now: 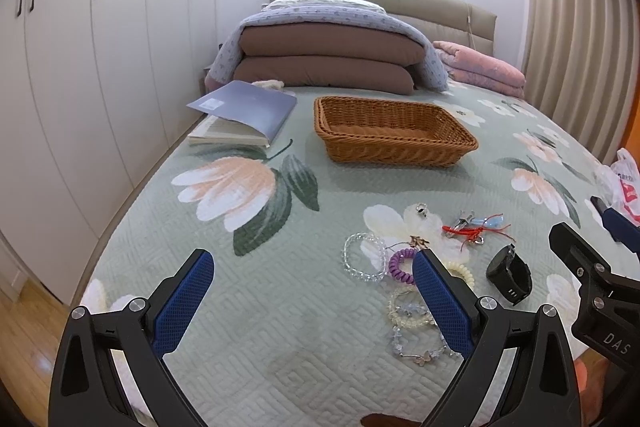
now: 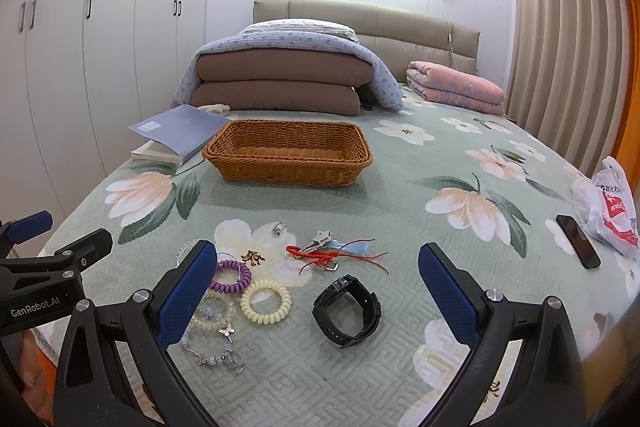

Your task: Organize jewelry

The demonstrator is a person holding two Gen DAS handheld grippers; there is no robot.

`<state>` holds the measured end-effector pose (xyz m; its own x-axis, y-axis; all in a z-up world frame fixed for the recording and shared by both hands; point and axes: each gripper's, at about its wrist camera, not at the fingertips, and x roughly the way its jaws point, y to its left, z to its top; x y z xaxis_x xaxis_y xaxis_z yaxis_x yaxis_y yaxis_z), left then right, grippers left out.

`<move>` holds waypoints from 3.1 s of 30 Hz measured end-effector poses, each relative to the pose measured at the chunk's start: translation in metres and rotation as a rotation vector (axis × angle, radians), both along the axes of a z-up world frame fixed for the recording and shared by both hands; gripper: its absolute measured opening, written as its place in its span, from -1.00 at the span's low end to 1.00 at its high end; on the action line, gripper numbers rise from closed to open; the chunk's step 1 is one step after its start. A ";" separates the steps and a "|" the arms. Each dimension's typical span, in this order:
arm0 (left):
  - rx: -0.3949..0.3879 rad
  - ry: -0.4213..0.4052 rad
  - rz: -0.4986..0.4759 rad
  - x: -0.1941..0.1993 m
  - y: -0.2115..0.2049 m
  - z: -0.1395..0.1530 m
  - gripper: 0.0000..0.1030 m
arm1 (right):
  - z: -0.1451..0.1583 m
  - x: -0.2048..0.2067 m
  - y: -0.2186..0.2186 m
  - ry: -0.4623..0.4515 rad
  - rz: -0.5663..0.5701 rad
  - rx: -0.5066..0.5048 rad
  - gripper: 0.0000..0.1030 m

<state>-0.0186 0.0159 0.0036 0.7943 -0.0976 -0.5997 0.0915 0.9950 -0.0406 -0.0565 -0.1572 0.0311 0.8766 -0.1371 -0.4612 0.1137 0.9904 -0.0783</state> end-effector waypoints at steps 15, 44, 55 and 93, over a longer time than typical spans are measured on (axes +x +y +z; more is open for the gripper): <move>-0.014 0.019 -0.021 0.003 0.000 -0.002 0.93 | -0.001 0.000 0.000 0.008 0.013 0.021 0.98; -0.021 0.043 -0.031 0.008 -0.004 -0.005 0.93 | -0.006 0.006 -0.005 0.033 0.010 0.034 0.98; 0.007 0.063 -0.038 0.018 0.001 -0.017 0.93 | -0.016 0.006 -0.037 0.027 -0.078 0.054 0.98; 0.008 0.332 -0.225 0.128 -0.028 -0.100 0.00 | -0.105 0.100 -0.079 0.406 0.101 0.044 -0.42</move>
<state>0.1095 -0.0123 -0.0961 0.5163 -0.2411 -0.8218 0.2906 0.9520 -0.0967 0.0439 -0.2357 -0.0737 0.6301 -0.0322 -0.7758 -0.0154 0.9984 -0.0540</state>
